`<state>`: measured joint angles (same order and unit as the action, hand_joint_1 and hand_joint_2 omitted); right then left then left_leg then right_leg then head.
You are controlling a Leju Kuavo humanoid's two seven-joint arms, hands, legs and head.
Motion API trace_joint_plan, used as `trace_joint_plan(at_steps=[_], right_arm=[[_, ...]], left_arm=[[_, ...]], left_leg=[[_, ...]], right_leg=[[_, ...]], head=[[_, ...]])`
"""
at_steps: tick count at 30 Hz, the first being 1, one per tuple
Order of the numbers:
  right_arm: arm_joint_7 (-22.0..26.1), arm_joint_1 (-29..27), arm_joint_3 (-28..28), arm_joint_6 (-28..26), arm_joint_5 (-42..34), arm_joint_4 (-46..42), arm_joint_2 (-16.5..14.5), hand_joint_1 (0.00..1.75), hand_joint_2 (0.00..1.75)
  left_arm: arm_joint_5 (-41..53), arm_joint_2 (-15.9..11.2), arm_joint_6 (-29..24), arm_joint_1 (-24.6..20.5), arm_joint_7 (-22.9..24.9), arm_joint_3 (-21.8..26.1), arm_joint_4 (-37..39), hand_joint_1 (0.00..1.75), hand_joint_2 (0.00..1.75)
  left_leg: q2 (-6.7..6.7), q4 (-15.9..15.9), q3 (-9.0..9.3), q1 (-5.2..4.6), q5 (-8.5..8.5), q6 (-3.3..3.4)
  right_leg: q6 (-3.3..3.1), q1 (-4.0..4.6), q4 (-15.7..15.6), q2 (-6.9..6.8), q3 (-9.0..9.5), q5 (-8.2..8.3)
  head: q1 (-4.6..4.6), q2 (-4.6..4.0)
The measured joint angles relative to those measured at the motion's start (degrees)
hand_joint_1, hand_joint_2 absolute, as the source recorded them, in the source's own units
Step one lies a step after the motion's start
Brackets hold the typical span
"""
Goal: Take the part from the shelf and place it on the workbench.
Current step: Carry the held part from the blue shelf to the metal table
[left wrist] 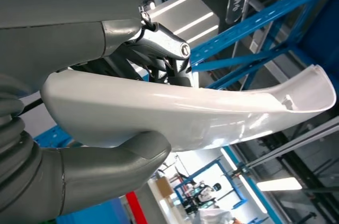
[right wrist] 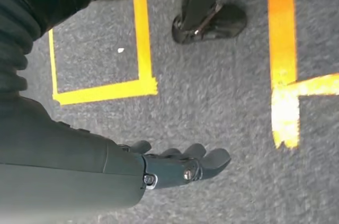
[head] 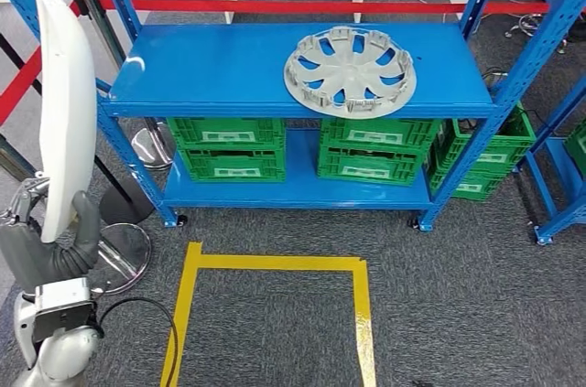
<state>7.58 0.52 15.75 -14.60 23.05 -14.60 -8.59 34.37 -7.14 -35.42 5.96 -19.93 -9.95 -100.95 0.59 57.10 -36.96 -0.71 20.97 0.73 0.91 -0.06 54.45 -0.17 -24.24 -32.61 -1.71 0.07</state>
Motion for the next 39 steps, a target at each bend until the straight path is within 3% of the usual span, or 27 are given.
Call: trace_joint_plan(at_steps=[1,2,5,6,7,8,9,10,12,14,16,17,20,21,22,24,25,26,28,29,31,32,34,36,37,38,39], right_arm=[[-0.1,0.0,0.0,0.0,0.0,0.0,-0.1,0.0,1.75],[-0.2,-0.1,0.0,0.1,0.0,0.0,-0.1,0.0,1.75],[-0.2,-0.1,0.1,0.2,0.0,0.1,-0.4,0.0,1.75],[-0.2,-0.1,0.1,0.2,0.0,0.1,-0.4,0.0,1.75],[-0.3,0.0,0.1,0.2,0.0,0.1,-0.4,0.0,1.75],[-0.3,0.0,0.1,0.2,0.0,0.1,-0.4,0.0,1.75],[-0.3,0.0,0.1,0.2,0.0,0.1,-0.5,0.0,1.75],[-0.3,0.1,0.1,0.2,0.0,0.1,-0.5,0.0,1.75],[-0.2,0.1,0.1,0.2,0.0,0.0,-0.6,0.0,1.75],[0.2,0.2,0.1,0.1,-0.2,0.0,-0.6,0.0,1.75],[0.6,0.0,0.2,0.1,-0.4,-0.1,-0.7,0.0,1.75],[0.7,-0.1,0.2,0.1,-0.5,-0.1,-0.7,0.0,1.75],[0.8,-0.3,0.3,0.1,-0.6,-0.3,-0.7,0.0,1.75],[0.8,-0.3,0.3,0.1,-0.6,-0.3,-0.7,0.0,1.75],[0.8,-0.3,0.3,0.1,-0.6,-0.4,-0.7,0.0,1.75],[0.8,-0.3,0.3,0.1,-0.6,-0.4,-0.7,0.0,1.75],[0.8,-0.3,0.3,0.1,-0.7,-0.5,-0.7,0.0,1.75],[1.0,-0.3,0.3,0.1,-0.8,-0.7,-0.7,0.0,1.75],[1.7,-0.2,0.3,0.1,-1.2,-1.3,-0.7,0.0,1.75],[2.2,-0.3,0.4,0.1,-1.5,-1.8,-0.7,0.0,1.75],[2.9,-0.8,0.7,0.6,-2.6,-2.7,-0.9,0.0,1.75],[3.0,-1.3,0.9,1.0,-3.4,-3.5,-1.1,0.0,1.75],[3.2,-2.5,1.6,2.0,-4.8,-5.2,-1.5,0.0,1.75],[2.9,-4.1,2.3,3.0,-5.8,-7.7,-2.0,0.0,1.75],[2.3,-5.0,2.6,3.5,-6.2,-9.3,-2.3,0.0,1.75],[1.4,-6.0,3.0,3.9,-6.3,-11.1,-2.6,0.0,1.75],[0.2,-7.0,3.3,4.3,-6.3,-13.1,-3.0,0.0,1.75]], left_arm=[[-0.2,-0.1,0.0,0.3,-0.1,0.1,-0.1,1.75,1.75],[-0.4,-0.3,-0.1,0.6,-0.2,0.3,-0.3,1.75,1.75],[-1.0,-0.8,0.0,1.2,-0.7,1.0,-0.6,1.75,1.75],[-1.2,-0.8,0.0,1.3,-0.7,1.2,-0.8,1.75,1.75],[-1.3,-0.9,0.1,1.5,-0.8,1.4,-0.9,1.75,1.75],[-1.4,-1.0,0.1,1.6,-0.8,1.5,-1.0,1.75,1.75],[-1.4,-1.1,0.2,1.7,-0.8,1.6,-1.2,1.75,1.75],[-1.4,-1.2,0.2,1.7,-0.9,1.7,-1.4,1.75,1.75],[-1.4,-1.3,0.6,1.8,-1.1,1.9,-1.9,1.75,1.75],[-1.6,-1.3,1.0,1.8,-1.4,2.1,-2.1,1.75,1.75],[-1.8,-1.3,1.3,1.9,-1.6,2.2,-2.2,1.75,1.75],[-1.9,-1.2,1.4,2.0,-1.6,2.2,-2.3,1.75,1.75],[-2.0,-1.2,1.7,2.1,-1.6,2.4,-2.4,1.75,1.75],[-2.0,-1.2,1.7,2.1,-1.6,2.4,-2.4,1.75,1.75],[-2.0,-1.2,1.7,2.1,-1.6,2.4,-2.4,1.75,1.75],[-2.0,-1.1,1.8,2.2,-1.6,2.4,-2.4,1.75,1.75],[-2.0,-1.1,1.8,2.2,-1.6,2.4,-2.4,1.75,1.75],[-2.0,-1.1,1.8,2.2,-1.6,2.4,-2.4,1.75,1.75],[-2.2,-1.1,1.8,2.3,-1.7,2.5,-2.6,1.75,1.75],[-2.4,-1.1,1.9,2.3,-1.7,2.5,-2.7,1.75,1.75],[-2.8,-1.0,2.0,2.4,-1.7,2.6,-2.8,1.75,1.75],[-3.0,-1.0,2.1,2.4,-1.7,2.6,-2.8,1.75,1.75],[-3.5,-1.1,2.4,2.5,-1.8,2.7,-2.8,1.75,1.75],[-4.0,-1.2,3.0,2.5,-1.8,2.8,-2.7,1.75,1.75],[-4.2,-1.2,3.3,2.4,-1.8,2.8,-2.7,1.75,1.75],[-4.4,-1.2,3.6,2.4,-1.9,2.8,-2.7,1.75,1.75],[-4.5,-1.2,3.8,2.3,-1.9,2.8,-2.7,1.75,1.75]], left_leg=[[-0.1,0.2,-0.31,0.11,0.42,-0.37],[-0.22,1.3,-0.78,0.21,2.16,-0.8],[-0.41,10.4,-2.43,0.67,11.37,-2.0],[-0.41,13.9,-2.61,0.83,12.91,-2.27],[-0.41,16.2,-2.28,0.99,12.93,-2.47],[-0.41,16.6,-1.18,1.16,11.73,-2.61],[-0.41,14.9,0.8,1.31,10.02,-2.69],[-0.44,11.5,3.58,1.43,8.74,-2.69],[-0.54,3.1,9.23,1.38,9.01,-2.3],[-0.63,-0.9,11.2,1.09,10.26,-1.51],[-0.51,-1.1,10.17,1.02,9.61,-0.46],[-0.4,-1.1,9.51,1.06,8.99,0.14],[-0.18,-1.2,6.96,1.01,6.78,1.29],[-0.17,-1.1,5.98,0.91,5.99,1.37],[-0.17,-1.0,4.93,0.8,5.2,1.37],[-0.16,-0.7,2.76,0.62,3.75,1.23],[-0.17,-0.5,1.87,0.55,3.08,1.1],[-0.18,-0.3,1.18,0.41,2.51,0.91],[-0.1,0.0,0.37,0.23,1.33,0.42],[-0.03,0.0,0.12,0.22,0.71,0.11],[-0.07,-0.1,-0.36,0.35,-0.17,-0.56],[-0.18,0.3,-0.74,0.44,0.71,-0.95],[-0.4,4.3,-1.84,0.69,5.83,-1.7],[-0.41,11.7,-2.79,0.92,11.38,-2.28],[-0.41,14.7,-2.83,1.0,12.29,-2.46],[-0.41,16.1,-2.16,1.07,11.87,-2.55],[-0.41,15.4,-0.68,1.13,10.54,-2.56]], right_leg=[[-0.37,-0.04,0.0,-0.11,-0.63,0.59],[-0.81,-0.14,0.0,-0.27,-1.31,1.27],[-1.55,-0.21,0.1,-0.61,-3.69,3.46],[-1.54,-0.21,0.3,-0.66,-4.52,4.19],[-1.47,-0.22,0.6,-0.71,-5.47,4.9],[-1.35,-0.26,1.0,-0.73,-6.56,5.53],[-1.18,-0.32,1.4,-0.75,-7.72,6.06],[-0.96,-0.37,2.0,-0.75,-8.75,6.47],[-0.37,-0.3,3.0,-0.67,-10.29,7.16],[0.4,-0.25,3.5,-0.61,-11.17,8.12],[1.19,-0.4,3.6,-0.5,-11.77,8.54],[1.5,-0.47,4.4,-0.37,-12.24,7.23],[1.97,-0.54,12.7,-0.04,-14.68,-1.42],[2.05,-0.54,16.2,-0.02,-15.23,-3.22],[2.07,-0.54,18.7,-0.02,-15.14,-3.44],[1.84,-0.52,18.8,-0.02,-12.7,-0.5],[1.57,-0.49,16.0,-0.01,-10.04,1.08],[1.25,-0.39,11.8,0.0,-6.5,1.6],[0.64,-0.18,3.2,0.06,-0.44,0.29],[0.41,-0.05,0.8,0.12,0.98,-0.43],[-0.11,-0.04,-0.1,0.03,0.5,0.03],[-0.52,-0.12,-0.1,-0.13,-0.13,0.68],[-1.23,-0.27,-0.1,-0.56,-1.65,2.05],[-1.52,-0.19,0.3,-0.77,-3.14,3.26],[-1.52,-0.15,0.6,-0.83,-4.01,3.82],[-1.49,-0.14,1.1,-0.88,-4.97,4.35],[-1.4,-0.14,1.5,-0.91,-6.03,4.79]], head=[[0.06,0.0],[0.01,0.0],[-0.34,0.0],[-0.38,0.0],[-0.4,0.0],[-0.42,0.0],[-0.43,0.0],[-0.44,0.0],[-0.49,0.0],[-0.52,0.0],[-0.48,0.0],[-0.35,0.0],[0.14,0.0],[0.25,0.0],[0.32,0.0],[0.39,0.0],[0.39,0.0],[0.39,0.0],[0.35,0.01],[0.35,0.01],[0.37,0.0],[0.34,0.0],[0.13,0.0],[-0.1,0.0],[-0.14,0.0],[-0.21,0.0],[-0.26,0.0]])
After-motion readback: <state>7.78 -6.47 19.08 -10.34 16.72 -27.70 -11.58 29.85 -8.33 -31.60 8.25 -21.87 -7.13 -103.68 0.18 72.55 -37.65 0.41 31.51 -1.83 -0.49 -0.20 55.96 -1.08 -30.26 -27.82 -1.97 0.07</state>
